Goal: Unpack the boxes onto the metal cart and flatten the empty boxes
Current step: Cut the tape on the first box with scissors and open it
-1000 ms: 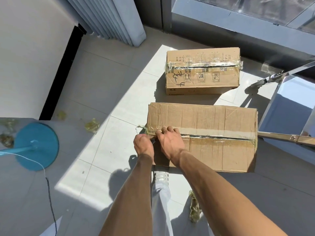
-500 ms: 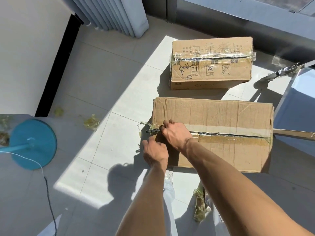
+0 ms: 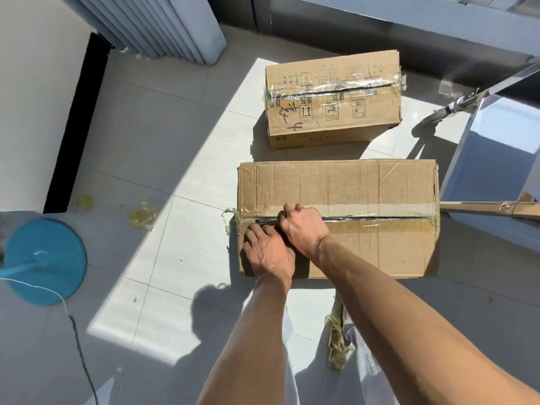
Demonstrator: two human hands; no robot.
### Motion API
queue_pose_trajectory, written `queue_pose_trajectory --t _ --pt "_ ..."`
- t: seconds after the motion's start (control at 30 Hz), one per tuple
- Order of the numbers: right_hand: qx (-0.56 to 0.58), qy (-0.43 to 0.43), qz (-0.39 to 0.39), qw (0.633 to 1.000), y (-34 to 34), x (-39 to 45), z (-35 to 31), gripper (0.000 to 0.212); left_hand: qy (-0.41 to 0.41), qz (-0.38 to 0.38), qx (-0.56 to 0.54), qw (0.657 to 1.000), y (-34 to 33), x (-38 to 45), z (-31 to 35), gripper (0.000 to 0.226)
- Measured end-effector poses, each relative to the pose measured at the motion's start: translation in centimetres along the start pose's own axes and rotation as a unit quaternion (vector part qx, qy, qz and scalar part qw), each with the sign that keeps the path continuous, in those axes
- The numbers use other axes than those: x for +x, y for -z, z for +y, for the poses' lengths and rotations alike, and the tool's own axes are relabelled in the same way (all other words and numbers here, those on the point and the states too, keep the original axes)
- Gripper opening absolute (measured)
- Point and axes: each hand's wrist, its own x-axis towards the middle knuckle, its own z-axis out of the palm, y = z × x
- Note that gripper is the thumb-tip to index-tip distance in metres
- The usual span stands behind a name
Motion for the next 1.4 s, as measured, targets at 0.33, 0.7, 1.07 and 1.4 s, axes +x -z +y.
queue_pose_trajectory --t 0.33,0.7,1.07,1.4 --pt "-0.040 -0.101 -0.053 0.993 -2.2 -6.2 8.3 0.029 -0.097 -0.003 0.049 0.994 0.3 -2.1 5.6 0.045" --pt "-0.180 -0.208 -0.207 0.939 -1.3 -9.0 14.3 0.034 -0.103 -0.041 0.065 0.992 0.1 -2.8 10.3 0.047" --pt "-0.161 -0.239 -0.172 0.942 -2.3 -12.6 18.4 0.051 -0.110 -0.077 0.124 0.983 2.0 -1.8 12.9 0.028" --pt "-0.132 -0.253 -0.126 0.950 -2.3 -14.4 20.0 0.031 -0.175 -0.106 0.175 0.963 2.8 -3.4 15.9 0.035"
